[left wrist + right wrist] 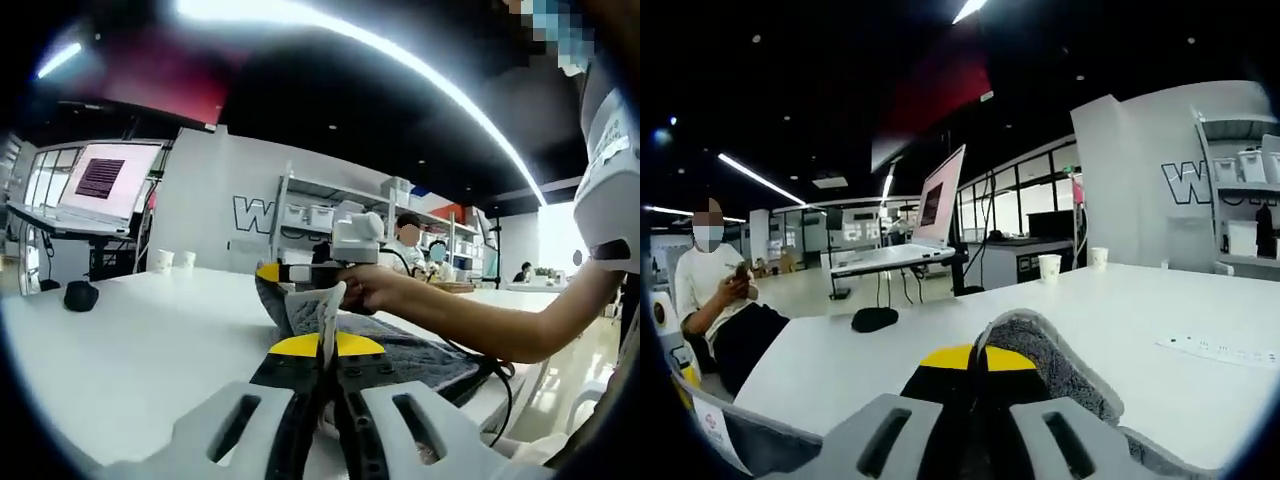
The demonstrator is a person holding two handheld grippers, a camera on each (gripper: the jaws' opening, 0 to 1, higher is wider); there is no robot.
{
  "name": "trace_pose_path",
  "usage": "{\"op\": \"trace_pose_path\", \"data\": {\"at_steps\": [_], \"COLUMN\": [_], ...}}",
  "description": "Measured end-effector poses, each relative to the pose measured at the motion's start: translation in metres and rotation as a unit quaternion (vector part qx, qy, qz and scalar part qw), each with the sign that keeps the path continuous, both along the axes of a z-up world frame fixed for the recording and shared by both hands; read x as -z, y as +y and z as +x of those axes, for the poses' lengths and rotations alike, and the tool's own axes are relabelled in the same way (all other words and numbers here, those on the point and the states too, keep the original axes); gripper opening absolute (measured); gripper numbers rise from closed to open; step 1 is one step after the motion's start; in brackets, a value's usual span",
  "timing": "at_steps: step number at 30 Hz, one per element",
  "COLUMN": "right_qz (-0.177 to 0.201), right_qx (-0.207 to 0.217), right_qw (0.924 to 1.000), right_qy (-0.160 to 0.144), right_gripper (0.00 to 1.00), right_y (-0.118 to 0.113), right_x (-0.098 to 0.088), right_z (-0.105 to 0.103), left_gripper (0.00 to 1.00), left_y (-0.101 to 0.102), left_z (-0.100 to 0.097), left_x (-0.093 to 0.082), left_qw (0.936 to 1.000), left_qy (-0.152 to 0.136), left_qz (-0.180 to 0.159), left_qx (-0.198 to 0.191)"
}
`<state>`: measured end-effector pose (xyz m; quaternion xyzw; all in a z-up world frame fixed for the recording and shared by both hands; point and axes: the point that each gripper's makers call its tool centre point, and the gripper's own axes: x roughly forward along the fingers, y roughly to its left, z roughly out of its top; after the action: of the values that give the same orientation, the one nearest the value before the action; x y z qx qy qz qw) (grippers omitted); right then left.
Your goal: Open the folded towel by lifting each exposed corner and separating the folded layers until the towel lies flat within the target outline without major curled edges
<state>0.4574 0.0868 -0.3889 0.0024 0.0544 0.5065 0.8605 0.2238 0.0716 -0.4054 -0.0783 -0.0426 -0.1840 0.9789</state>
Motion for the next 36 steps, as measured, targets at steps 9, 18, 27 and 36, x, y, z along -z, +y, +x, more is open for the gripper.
{"op": "trace_pose_path", "data": {"at_steps": [9, 18, 27, 36], "right_qz": [-0.004, 0.006, -0.002, -0.017], "right_qx": [-0.007, -0.01, -0.018, -0.023], "right_qw": [0.9999, 0.9999, 0.9998, 0.9996], "right_qy": [-0.006, 0.008, 0.005, -0.005], "right_gripper": [0.0, 0.0, 0.0, 0.0], "right_y": [0.014, 0.029, 0.04, 0.046], "right_x": [-0.01, -0.008, -0.003, -0.001], "right_z": [-0.002, 0.001, -0.003, -0.007], "left_gripper": [0.01, 0.01, 0.02, 0.02], "left_y": [0.007, 0.014, 0.022, 0.027], "left_z": [-0.001, -0.006, -0.01, -0.013], "left_x": [0.005, 0.009, 0.019, 0.02], "left_qw": [0.9999, 0.9992, 0.9988, 0.9983], "left_qy": [0.007, -0.005, 0.005, 0.006], "left_qz": [0.0, 0.022, 0.018, 0.015], "left_qx": [-0.009, -0.034, -0.046, -0.056]}}
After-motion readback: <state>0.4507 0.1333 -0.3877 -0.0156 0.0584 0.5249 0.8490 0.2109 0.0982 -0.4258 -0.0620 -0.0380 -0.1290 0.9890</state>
